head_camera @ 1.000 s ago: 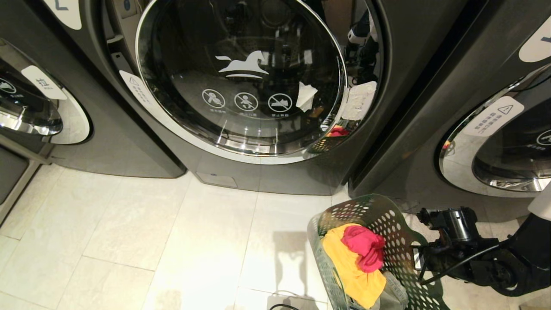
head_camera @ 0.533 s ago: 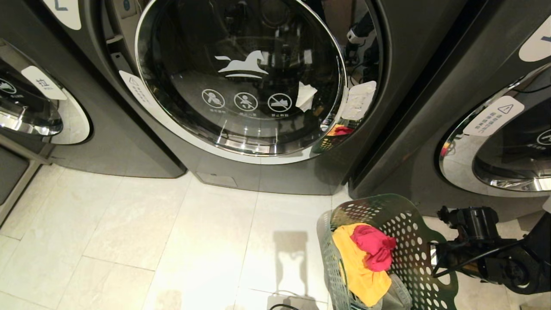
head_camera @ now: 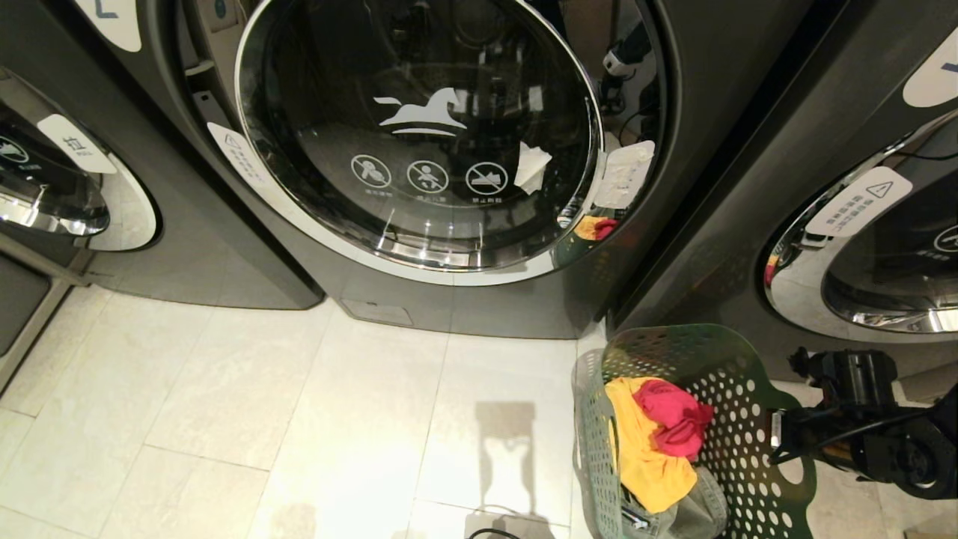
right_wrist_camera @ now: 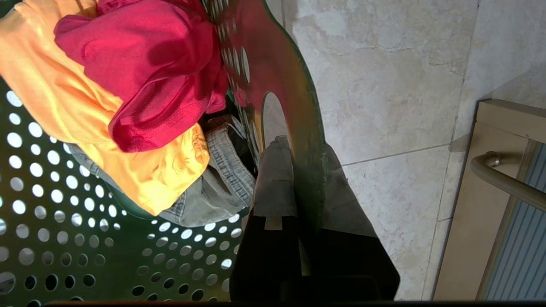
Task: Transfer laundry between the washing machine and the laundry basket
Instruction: Open the lid of the washing machine
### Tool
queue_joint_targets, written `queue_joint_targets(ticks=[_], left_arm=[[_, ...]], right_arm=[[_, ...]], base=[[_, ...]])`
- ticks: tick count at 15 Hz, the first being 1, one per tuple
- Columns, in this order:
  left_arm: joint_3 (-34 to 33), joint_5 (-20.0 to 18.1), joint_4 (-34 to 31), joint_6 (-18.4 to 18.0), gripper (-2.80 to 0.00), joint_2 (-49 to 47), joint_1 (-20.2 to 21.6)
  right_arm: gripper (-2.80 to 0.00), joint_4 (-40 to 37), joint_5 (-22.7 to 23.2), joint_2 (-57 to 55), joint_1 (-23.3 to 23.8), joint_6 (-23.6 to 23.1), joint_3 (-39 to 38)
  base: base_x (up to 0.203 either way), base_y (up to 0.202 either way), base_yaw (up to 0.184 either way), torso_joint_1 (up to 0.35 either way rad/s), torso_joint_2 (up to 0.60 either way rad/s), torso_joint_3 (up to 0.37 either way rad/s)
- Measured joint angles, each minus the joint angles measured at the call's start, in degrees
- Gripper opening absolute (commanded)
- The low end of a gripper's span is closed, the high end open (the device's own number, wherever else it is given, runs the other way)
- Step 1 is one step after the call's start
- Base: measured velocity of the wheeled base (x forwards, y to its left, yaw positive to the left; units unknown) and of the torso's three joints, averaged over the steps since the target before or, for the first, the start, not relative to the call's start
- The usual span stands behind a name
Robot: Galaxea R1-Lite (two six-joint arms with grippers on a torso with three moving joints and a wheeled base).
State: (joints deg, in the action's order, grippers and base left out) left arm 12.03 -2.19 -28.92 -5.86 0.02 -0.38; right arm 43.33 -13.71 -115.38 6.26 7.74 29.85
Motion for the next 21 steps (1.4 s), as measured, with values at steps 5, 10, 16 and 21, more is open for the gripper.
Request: queue_joint_targets(ticks=[5,10,16,21], left_arm=[[0.0,0.0,0.0,0.0,-2.8,0.0,0.0],[-0.02,0.0,0.01,0.0,-2.8,0.0,0.02],[-0.02,0.05,0.0,0.0,-2.8,0.0,0.02],[-0.02,0.07,0.0,0.0,-2.8,-0.02,0.0]], right_arm=[[-2.8,0.05,0.07,-0.67,0.41,-1.13,0.16],[0.0,0.09,0.1,-2.47,0.48,-0.36,0.93],[0.0,-0.16,0.07,-1.48,0.41,-1.0,-0.1],[0.0,-0.35,3.27,7.51,0.18,-4.65,-9.41]], base=[[0.0,0.0,0.0,0.0,0.0,0.0],[0.0,0.0,0.0,0.0,0.0,0.0],[0.0,0.0,0.0,0.0,0.0,0.0],[0.0,0.0,0.0,0.0,0.0,0.0]])
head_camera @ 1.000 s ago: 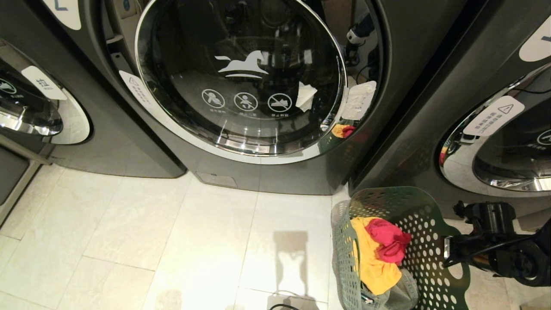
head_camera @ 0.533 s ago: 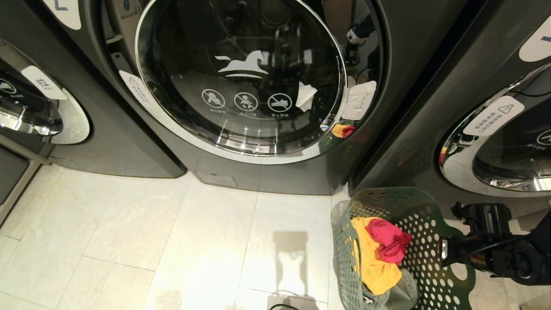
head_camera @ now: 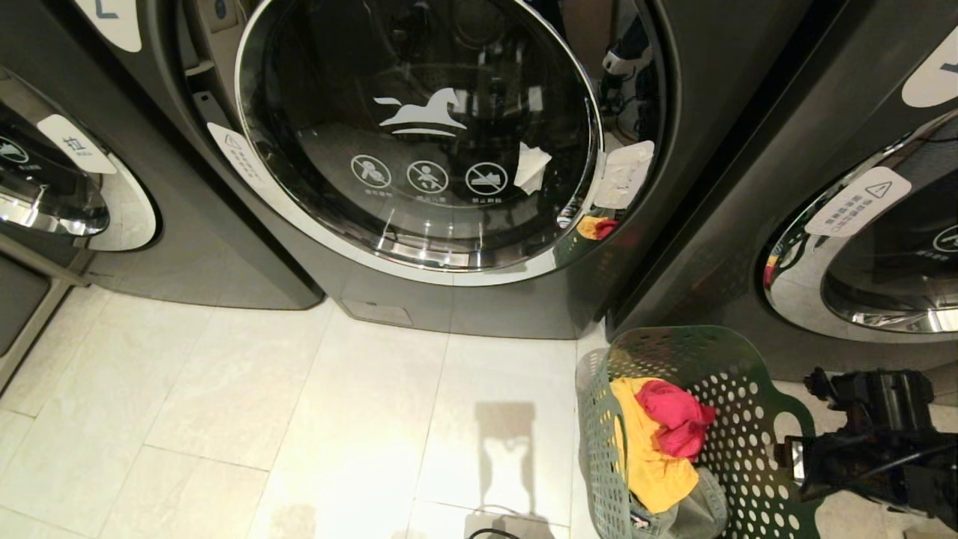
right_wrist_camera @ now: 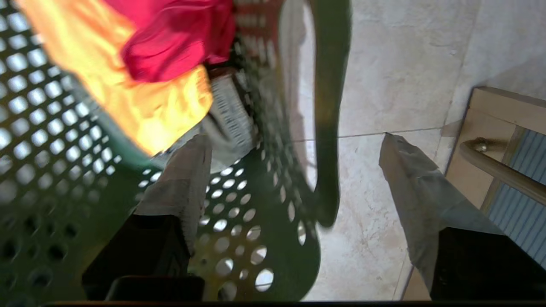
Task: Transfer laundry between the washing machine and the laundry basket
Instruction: Open the lid of the washing machine
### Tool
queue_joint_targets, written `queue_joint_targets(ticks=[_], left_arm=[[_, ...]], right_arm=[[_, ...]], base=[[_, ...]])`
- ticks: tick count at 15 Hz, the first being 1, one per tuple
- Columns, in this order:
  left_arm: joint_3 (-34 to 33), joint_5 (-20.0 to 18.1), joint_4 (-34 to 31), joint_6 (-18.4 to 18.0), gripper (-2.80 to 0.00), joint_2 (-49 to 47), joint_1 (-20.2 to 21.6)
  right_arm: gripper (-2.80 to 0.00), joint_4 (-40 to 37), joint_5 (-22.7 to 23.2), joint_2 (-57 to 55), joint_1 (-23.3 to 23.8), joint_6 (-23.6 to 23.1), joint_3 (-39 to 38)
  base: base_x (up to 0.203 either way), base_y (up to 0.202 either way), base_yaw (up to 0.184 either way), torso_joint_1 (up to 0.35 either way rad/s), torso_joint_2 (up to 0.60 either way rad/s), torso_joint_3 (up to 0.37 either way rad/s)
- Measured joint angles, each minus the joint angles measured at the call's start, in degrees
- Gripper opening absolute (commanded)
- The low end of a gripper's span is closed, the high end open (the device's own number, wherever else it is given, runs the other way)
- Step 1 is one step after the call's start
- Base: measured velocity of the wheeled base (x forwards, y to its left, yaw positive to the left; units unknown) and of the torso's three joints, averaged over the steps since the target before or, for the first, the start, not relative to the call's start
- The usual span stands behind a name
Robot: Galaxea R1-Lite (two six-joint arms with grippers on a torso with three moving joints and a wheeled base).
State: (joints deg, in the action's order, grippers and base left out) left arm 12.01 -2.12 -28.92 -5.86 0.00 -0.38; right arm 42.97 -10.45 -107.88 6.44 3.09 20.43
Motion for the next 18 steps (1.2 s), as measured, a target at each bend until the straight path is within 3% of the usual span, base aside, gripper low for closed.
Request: queue_joint_targets(ticks=[2,3,10,14,18], left_arm=[[0.02,0.01,-0.02,0.0,-2.8,0.0,0.0],[0.02,0.01,0.0,0.02,-2.8,0.0,0.0],[0.0,0.22,-0.02,0.0,-2.8,0.0,0.02],[-0.05,0.41,0.0,0.0,-2.8,0.0,0.02],[-0.13,0.74,0.03,-0.26,-2.8,0.0,0.02]], right_arm=[[0.0,0.0,2.21,5.6,-0.11,-0.78,-3.68],[-2.8,-0.04,2.7,8.84,-0.16,-1.07,-5.36],[-2.8,-2.95,3.9,30.91,-0.27,-5.69,-14.24],[-2.8,-11.7,13.13,40.83,-0.93,-6.72,-15.23],[-2.8,-22.5,15.15,54.58,-1.1,-6.61,-18.75]], base=[[0.0,0.0,0.0,0.0,0.0,0.0],[0.0,0.0,0.0,0.0,0.0,0.0],[0.0,0.0,0.0,0.0,0.0,0.0],[0.0,0.0,0.0,0.0,0.0,0.0],[0.0,0.0,0.0,0.0,0.0,0.0]])
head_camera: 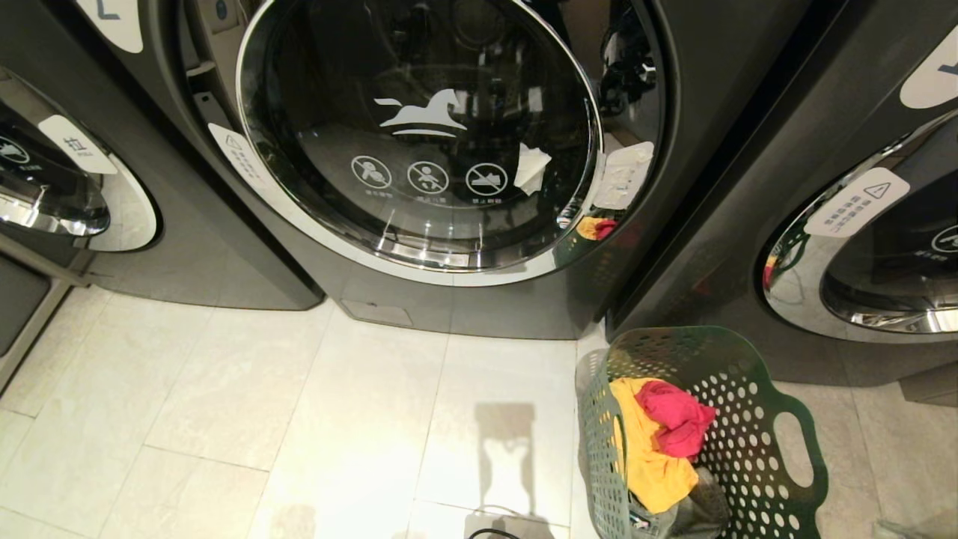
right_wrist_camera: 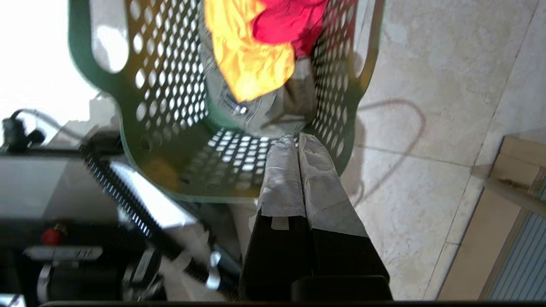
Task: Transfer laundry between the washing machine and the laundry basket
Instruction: Open the lid of the washing machine
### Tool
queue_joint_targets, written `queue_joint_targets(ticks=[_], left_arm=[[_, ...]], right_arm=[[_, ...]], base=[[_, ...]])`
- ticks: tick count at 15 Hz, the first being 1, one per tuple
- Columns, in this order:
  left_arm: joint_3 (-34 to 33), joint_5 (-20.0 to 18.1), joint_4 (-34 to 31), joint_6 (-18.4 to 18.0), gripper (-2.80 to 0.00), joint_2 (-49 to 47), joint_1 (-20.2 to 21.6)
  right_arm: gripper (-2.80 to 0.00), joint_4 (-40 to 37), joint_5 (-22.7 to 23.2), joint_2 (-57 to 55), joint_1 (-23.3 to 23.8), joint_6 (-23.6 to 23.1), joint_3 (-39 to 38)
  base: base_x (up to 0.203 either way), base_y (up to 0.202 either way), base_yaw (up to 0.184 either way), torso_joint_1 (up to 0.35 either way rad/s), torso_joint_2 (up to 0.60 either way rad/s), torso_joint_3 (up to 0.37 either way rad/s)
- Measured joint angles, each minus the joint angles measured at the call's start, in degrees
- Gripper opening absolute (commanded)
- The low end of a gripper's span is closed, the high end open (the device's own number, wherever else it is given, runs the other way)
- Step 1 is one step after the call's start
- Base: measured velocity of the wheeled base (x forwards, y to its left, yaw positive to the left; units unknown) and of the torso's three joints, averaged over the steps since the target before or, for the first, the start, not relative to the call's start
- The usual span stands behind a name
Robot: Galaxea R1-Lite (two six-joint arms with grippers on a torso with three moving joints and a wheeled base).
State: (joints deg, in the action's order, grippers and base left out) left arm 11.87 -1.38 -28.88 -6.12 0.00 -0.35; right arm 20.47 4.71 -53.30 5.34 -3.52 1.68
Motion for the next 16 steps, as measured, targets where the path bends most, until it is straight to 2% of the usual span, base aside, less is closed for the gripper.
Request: queue_joint_targets(ticks=[4,6,8,16], left_arm=[[0.0,0.51,-0.02,0.15,-2.8,0.0,0.0],[0.0,0.75,-0.02,0.06,-2.8,0.0,0.02],[-0.02,0.5,-0.02,0.11,-2.8,0.0,0.02],[-0.09,0.65,0.01,-0.13,-2.8,-0.02,0.0]], right_arm=[[-2.8,-24.26,0.42,16.93,-0.5,-1.02,2.24],[-2.8,-30.16,-0.9,23.76,-0.91,-4.61,2.63],[-2.8,-30.66,-1.38,29.5,-1.64,-6.15,2.78],[-2.8,-30.88,-1.68,49.77,-4.74,-5.98,2.75]], base=[[0.0,0.0,0.0,0.0,0.0,0.0],[0.0,0.0,0.0,0.0,0.0,0.0],[0.0,0.0,0.0,0.0,0.0,0.0],[0.0,0.0,0.0,0.0,0.0,0.0]])
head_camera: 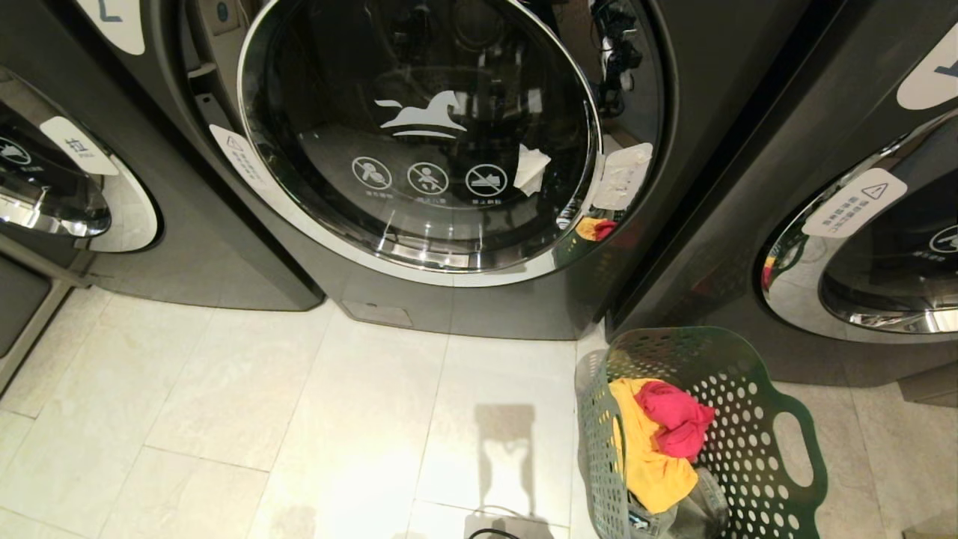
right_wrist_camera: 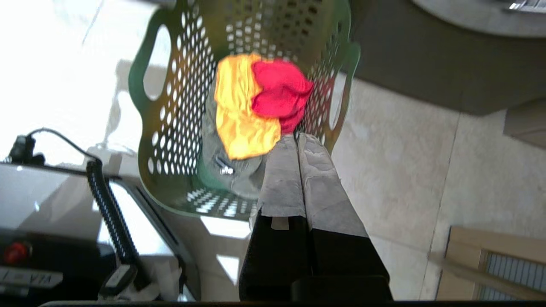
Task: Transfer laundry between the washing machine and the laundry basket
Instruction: Open the lid of the washing machine
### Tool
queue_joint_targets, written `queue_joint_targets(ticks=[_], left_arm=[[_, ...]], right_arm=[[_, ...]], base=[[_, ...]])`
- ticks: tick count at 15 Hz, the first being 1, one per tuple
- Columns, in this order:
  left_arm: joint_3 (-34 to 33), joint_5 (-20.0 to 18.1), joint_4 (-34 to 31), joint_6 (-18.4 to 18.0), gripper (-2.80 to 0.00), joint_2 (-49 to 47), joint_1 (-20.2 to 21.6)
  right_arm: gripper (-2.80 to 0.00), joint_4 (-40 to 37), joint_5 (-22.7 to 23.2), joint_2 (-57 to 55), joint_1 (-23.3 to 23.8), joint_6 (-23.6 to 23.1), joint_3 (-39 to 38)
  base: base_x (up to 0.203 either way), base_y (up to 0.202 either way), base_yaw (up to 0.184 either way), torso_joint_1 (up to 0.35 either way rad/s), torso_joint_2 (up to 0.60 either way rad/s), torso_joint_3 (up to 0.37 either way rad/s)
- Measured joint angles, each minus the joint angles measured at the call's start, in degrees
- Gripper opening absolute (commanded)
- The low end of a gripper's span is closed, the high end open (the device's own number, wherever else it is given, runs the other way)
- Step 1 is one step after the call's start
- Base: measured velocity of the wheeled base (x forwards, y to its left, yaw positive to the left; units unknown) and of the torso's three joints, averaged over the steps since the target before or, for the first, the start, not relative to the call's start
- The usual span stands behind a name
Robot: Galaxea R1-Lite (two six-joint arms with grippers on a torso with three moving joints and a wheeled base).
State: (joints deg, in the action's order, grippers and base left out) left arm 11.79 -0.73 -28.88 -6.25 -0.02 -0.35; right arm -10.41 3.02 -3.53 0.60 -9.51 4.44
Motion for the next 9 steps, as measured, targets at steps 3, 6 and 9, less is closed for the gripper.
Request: queue_joint_targets(ticks=[3,6,9], left_arm=[[-0.29,0.25,0.27,0.16,-2.8,0.0,0.01],[-0.74,-0.79,1.55,0.15,-2.8,0.0,0.0],[-0.82,-0.64,1.78,0.19,-2.8,0.0,0.0]], right_arm=[[-2.8,0.19,-0.26,2.66,-0.07,1.48,-0.17],[-2.8,0.28,-0.39,3.5,-0.07,1.85,-0.23],[-2.8,0.35,-0.41,3.64,-0.07,2.0,-0.37]], base=[[0.0,0.0,0.0,0.0,0.0,0.0],[0.0,0.0,0.0,0.0,0.0,0.0],[0.0,0.0,0.0,0.0,0.0,0.0]])
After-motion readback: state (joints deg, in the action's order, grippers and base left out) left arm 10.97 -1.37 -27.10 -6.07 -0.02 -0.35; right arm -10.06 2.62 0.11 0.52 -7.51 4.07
